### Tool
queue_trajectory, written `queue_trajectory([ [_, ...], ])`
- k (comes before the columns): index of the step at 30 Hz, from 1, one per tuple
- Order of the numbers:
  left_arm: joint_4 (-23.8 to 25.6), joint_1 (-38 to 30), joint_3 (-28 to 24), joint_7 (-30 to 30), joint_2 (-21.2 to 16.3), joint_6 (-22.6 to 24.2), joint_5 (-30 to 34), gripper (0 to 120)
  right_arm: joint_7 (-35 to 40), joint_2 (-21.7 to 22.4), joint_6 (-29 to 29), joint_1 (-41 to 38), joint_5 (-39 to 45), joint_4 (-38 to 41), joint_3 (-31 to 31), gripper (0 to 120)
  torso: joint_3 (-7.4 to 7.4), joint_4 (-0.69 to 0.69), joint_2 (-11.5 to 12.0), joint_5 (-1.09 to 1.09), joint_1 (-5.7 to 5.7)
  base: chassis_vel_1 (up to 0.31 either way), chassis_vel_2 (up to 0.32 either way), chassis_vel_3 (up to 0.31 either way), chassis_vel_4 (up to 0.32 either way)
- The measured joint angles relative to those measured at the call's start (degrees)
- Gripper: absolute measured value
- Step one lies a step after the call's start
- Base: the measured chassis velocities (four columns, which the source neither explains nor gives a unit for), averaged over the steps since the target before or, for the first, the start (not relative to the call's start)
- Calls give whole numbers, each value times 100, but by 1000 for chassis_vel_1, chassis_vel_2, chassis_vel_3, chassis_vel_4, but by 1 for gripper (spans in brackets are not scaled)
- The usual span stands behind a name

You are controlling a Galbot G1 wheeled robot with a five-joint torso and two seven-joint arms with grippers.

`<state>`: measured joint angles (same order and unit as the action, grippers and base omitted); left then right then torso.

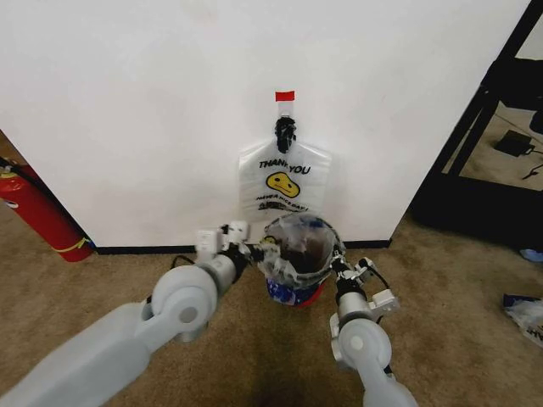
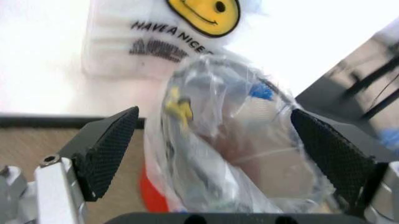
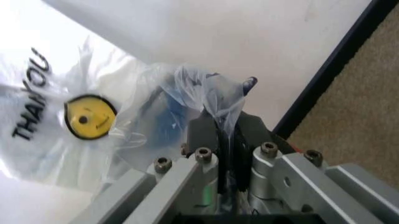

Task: Pick up the garbage bag from the wall and place it over the trash bin.

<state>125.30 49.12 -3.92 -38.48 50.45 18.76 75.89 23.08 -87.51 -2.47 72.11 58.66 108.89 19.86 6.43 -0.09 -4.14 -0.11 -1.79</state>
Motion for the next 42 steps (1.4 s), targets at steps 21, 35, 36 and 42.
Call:
queue_trajectory([
  [21,-799,2525,477,2279,1223,-1178,-2322,92,179,-115,164,149,204,360,151,1,0,0,0,1,0,0,0,0,0],
  [35,-1103,2579,180,2286,1309,-1690,-3586,57,139,-101,181,234,192,448,129,1,0,0,0,1,0,0,0,0,0],
  [36,-1101,2597,130,2292,1321,-1701,-3640,52,138,-113,182,228,182,435,120,1,0,0,0,1,0,0,0,0,0],
  [42,-1129,2593,67,2298,1439,-1705,-3724,30,136,-151,191,228,156,435,97,1,0,1,0,1,0,0,0,0,0],
])
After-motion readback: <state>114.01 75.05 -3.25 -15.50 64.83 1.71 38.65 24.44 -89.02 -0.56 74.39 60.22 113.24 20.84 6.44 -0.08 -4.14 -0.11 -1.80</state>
